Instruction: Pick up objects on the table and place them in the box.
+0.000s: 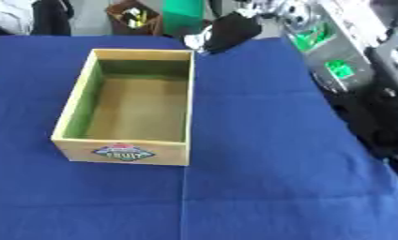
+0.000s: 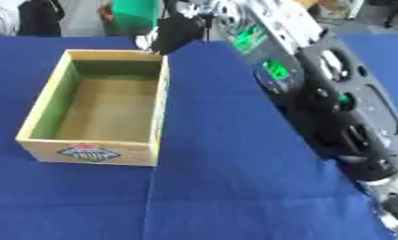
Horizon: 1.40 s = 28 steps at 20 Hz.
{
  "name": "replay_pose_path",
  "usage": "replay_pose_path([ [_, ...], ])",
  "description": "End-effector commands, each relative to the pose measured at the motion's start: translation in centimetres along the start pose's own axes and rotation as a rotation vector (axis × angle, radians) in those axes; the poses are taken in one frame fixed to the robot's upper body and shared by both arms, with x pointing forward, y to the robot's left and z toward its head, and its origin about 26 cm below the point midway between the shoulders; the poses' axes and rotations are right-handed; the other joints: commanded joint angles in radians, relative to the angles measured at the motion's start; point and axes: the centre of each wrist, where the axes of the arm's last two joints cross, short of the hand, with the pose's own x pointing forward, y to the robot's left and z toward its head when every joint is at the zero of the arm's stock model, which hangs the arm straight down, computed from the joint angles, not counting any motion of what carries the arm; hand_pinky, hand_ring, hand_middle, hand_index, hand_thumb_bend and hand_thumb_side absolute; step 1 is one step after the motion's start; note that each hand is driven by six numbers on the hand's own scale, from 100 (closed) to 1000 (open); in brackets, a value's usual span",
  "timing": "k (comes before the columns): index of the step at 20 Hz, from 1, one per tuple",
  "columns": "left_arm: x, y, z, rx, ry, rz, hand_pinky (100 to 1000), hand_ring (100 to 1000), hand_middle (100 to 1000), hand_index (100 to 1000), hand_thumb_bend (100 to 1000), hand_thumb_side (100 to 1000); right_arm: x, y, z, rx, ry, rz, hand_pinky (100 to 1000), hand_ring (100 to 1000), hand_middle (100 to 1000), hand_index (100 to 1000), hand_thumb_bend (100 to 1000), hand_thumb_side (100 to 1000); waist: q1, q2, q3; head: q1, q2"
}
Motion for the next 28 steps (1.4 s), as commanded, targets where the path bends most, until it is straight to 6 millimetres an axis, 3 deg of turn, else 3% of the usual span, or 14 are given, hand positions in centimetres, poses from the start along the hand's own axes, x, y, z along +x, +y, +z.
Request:
replay_pose_path([
  [1,0.7,-0.2,-0.6,-0.012,-0.032,0.015,511,721,872,793,100,961,0.8,0.1,-1.8,-0.025,0.016,0.008,773,700,383,430,100,510,-0.002,-0.014,0.008,-0.011,-0.016],
  [11,0.8,-0.6,-0.9,-0.019,-0.041,0.033,511,721,873,793,100,962,3.1,3.6,-5.4,0.030,0.019,0.002,773,700,385,430,100,499,-0.013,0.001,0.034,-0.025,-0.024],
  [22,0.9,-0.8,-1.0,-0.022,-0.046,0.046,511,721,875,792,100,963,3.1,10.0,-8.1,0.183,0.086,-0.013,777,714,401,443,100,485,-0.009,0.014,0.049,-0.044,-0.031],
  [28,0.9,-0.8,-1.0,-0.021,-0.043,0.047,511,721,875,792,100,963,2.8,12.1,-8.5,0.237,0.096,-0.003,795,772,471,532,100,528,-0.006,0.015,0.050,-0.047,-0.032],
])
